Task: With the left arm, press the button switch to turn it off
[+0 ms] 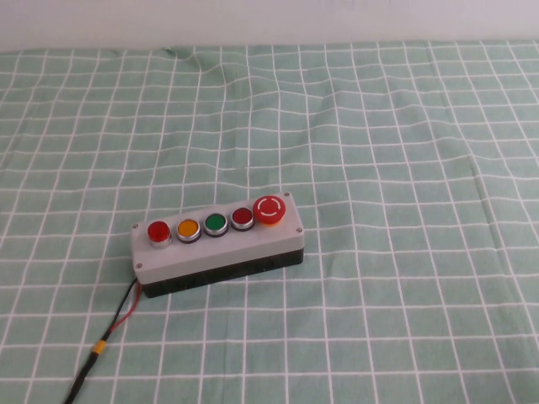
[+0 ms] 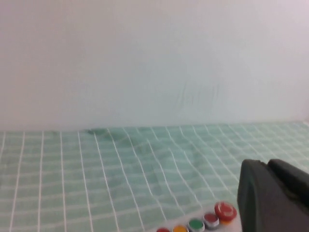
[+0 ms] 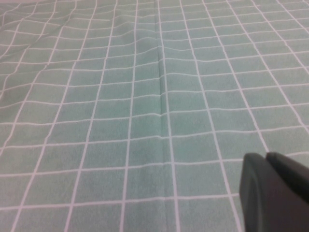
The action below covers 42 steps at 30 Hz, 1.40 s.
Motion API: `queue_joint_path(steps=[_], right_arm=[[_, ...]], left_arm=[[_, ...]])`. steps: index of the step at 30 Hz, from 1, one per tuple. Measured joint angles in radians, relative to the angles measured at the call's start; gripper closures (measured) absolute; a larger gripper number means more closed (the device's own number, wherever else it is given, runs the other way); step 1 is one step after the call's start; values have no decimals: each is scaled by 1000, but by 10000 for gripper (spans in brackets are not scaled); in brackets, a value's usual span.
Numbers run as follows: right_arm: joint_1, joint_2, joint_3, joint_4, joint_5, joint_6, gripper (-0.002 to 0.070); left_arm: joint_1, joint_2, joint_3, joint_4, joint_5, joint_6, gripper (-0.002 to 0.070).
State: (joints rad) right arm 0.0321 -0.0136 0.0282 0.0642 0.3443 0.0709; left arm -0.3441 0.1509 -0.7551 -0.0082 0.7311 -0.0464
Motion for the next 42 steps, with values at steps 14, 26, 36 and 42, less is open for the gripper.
queue_joint_path(steps=[14, 26, 36, 42], right_arm=[[0, 0, 0, 0, 0, 0, 692], [0, 0, 0, 0, 0, 0, 692], [0, 0, 0, 0, 0, 0, 692], [0, 0, 0, 0, 0, 0, 692]], left_arm=[[161, -34, 175, 23, -210, 112, 678], [165, -149, 663, -7, -319, 113, 678], [165, -162, 777, -22, -325, 113, 678], [165, -162, 778, -23, -329, 113, 678]])
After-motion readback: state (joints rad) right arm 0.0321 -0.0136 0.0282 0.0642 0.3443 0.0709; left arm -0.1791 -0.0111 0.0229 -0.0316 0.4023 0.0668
